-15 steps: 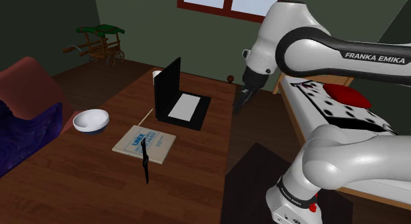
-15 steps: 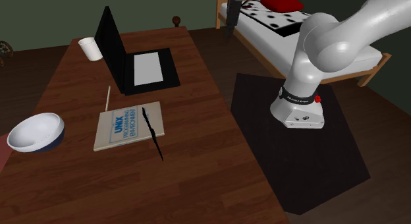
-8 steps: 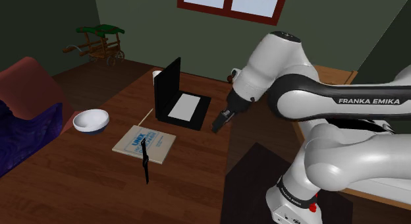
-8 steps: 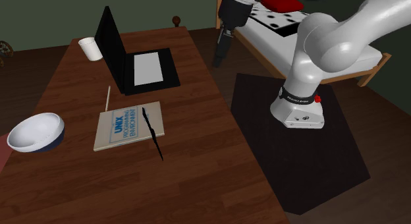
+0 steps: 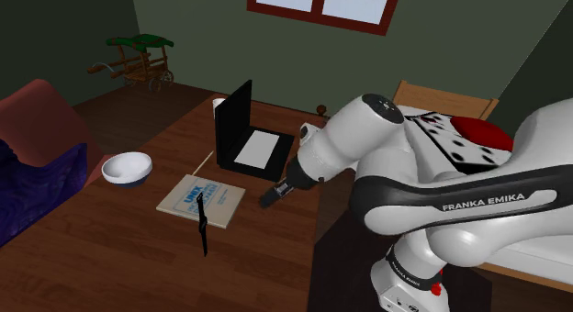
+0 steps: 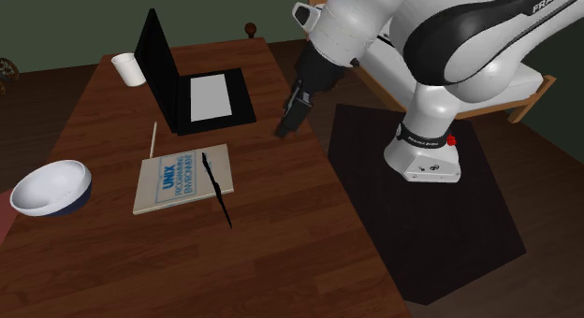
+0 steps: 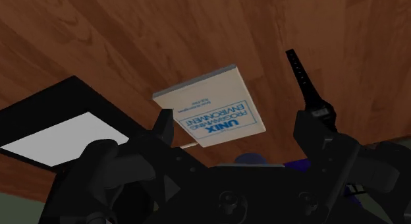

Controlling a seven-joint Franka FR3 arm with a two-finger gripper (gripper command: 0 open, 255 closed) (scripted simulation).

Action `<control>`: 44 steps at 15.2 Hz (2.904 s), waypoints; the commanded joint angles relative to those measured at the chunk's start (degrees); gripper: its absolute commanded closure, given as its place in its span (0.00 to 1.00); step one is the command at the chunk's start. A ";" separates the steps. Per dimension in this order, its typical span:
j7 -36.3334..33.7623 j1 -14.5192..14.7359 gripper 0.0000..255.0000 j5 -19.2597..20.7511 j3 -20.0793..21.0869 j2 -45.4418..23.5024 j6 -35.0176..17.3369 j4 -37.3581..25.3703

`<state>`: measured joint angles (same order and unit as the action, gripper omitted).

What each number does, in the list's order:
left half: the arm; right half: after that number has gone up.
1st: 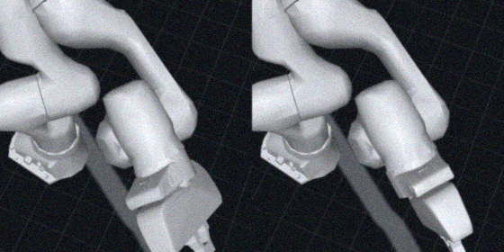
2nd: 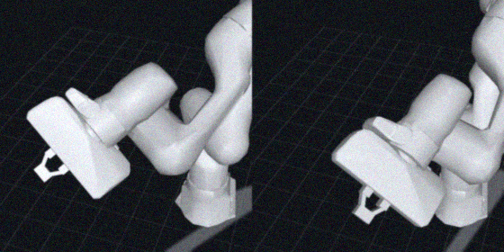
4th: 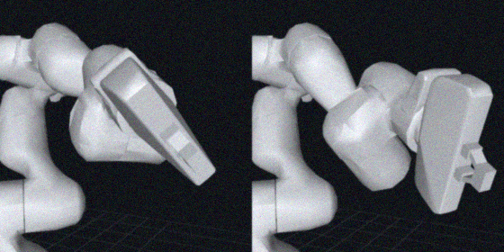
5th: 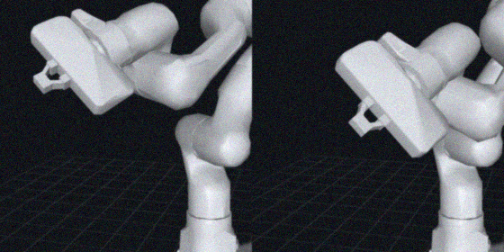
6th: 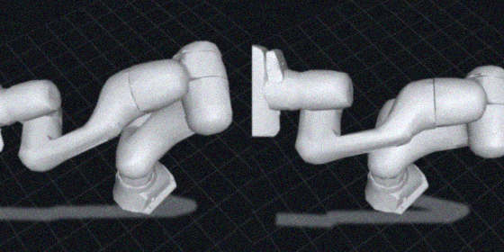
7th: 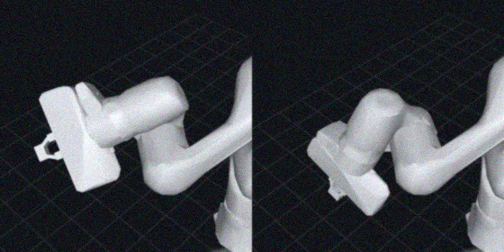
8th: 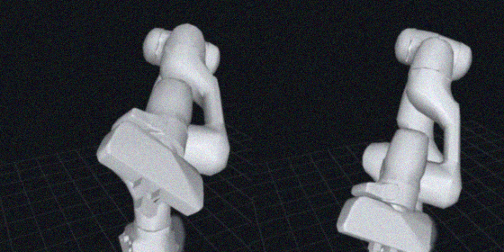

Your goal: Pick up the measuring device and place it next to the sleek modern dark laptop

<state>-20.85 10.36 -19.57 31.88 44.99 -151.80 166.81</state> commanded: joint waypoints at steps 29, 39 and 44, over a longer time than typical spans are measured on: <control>-27.89 -59.60 1.00 8.14 67.00 -13.37 -39.82 -15.78; -27.03 -56.77 1.00 7.99 63.90 -13.78 -38.29 -15.80; -25.03 -49.71 1.00 7.72 56.09 -14.27 -34.35 -16.08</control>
<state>-46.46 -40.64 -11.92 89.67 30.99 -186.86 150.75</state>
